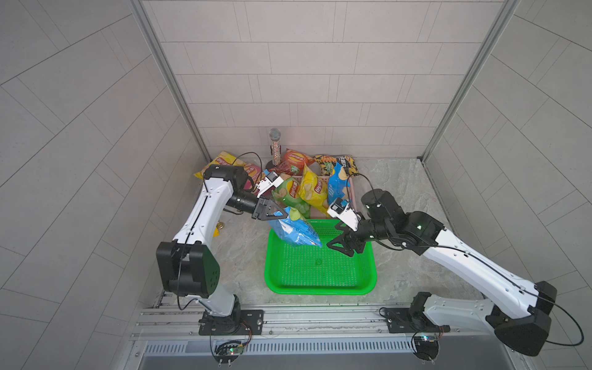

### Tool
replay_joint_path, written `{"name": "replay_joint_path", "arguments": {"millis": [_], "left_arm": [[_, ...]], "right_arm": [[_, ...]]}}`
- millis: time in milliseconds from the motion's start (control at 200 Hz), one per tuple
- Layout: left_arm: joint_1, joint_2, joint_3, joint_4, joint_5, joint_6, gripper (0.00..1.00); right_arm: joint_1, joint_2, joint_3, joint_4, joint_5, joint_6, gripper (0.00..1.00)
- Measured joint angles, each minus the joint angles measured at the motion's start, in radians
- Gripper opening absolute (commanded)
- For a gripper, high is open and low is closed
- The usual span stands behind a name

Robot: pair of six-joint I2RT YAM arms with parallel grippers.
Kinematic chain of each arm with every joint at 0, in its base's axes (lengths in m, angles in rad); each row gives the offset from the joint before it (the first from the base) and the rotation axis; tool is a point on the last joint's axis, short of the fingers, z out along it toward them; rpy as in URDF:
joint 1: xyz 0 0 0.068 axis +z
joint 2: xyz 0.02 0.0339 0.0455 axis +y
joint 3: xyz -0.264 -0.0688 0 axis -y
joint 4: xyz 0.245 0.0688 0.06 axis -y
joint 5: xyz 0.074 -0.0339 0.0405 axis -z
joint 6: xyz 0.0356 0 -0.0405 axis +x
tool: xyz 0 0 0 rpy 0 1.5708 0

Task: Put the potato chips into the basket
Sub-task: Pick up the potato chip from the corner of the board.

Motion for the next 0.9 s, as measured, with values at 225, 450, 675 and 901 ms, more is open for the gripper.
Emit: {"name": "replay_joint_path", "arguments": {"millis": [225,450,675,901], "left_arm": [[-0.011,-0.104,0.069,0.004,-0.014,0.205,0.00],[-0.026,-0.234,0.088,0.013,-0.031,0.389,0.00],[-0.034,-0.379,0.058,0.013,-0.066,0.509,0.00],[-0.039,-0.365,0.058,0.014,-0.070,0.536,0.00]], "right_arm": [[-0.102,-0.105,-0.146,0.196,-0.131,0.279,0.88],[-0.146,-0.089,-0.298,0.522,-0.187,0.620,0.88],[-0.190,0.036,-0.488,1.038,-0.227,1.025,0.86],[-0.129,0.253,-0.594,1.501,-0.215,1.344,0.83]]}}
